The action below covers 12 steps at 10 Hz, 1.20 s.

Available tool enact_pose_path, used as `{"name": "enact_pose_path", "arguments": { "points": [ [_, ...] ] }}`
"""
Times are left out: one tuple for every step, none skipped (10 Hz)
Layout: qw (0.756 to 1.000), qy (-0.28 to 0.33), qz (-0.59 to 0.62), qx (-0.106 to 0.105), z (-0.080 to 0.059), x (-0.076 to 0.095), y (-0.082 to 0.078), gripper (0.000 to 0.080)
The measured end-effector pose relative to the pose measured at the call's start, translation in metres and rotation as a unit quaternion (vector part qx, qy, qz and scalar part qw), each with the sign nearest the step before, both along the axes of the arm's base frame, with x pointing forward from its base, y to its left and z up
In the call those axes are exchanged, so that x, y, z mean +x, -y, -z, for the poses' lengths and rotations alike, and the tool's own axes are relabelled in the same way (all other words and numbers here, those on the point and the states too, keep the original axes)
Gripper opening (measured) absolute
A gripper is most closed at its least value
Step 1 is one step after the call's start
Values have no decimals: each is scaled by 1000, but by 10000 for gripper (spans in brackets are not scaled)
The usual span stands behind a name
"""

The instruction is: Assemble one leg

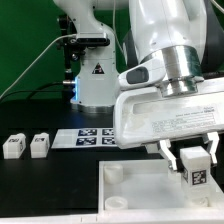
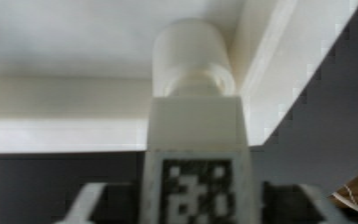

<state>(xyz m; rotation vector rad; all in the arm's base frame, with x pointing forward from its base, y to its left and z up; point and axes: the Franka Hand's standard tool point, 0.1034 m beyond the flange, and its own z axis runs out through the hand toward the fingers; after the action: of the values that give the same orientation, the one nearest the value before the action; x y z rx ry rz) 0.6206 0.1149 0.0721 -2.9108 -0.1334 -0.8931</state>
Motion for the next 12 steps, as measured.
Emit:
{"name": "enact_pose_path", "arguments": {
  "points": [
    [1000, 0, 0, 0, 0, 0, 0, 366],
    [1000, 0, 0, 0, 0, 0, 0, 561],
    [1000, 0, 0, 0, 0, 0, 0, 624],
    [1000, 0, 0, 0, 0, 0, 0, 624],
    [1000, 0, 0, 0, 0, 0, 0, 644],
    [1000, 0, 0, 0, 0, 0, 0, 644],
    [1000, 0, 0, 0, 0, 0, 0, 649],
    [1000, 0, 0, 0, 1, 0, 0, 649],
    [1000, 0, 0, 0, 1, 0, 0, 649],
    [1000, -14, -2, 0, 1, -1, 0, 649],
    [999, -53, -7, 0, -12, -3, 0, 649],
    [999, -50, -7, 1, -33, 2, 3, 649]
  ]
}}
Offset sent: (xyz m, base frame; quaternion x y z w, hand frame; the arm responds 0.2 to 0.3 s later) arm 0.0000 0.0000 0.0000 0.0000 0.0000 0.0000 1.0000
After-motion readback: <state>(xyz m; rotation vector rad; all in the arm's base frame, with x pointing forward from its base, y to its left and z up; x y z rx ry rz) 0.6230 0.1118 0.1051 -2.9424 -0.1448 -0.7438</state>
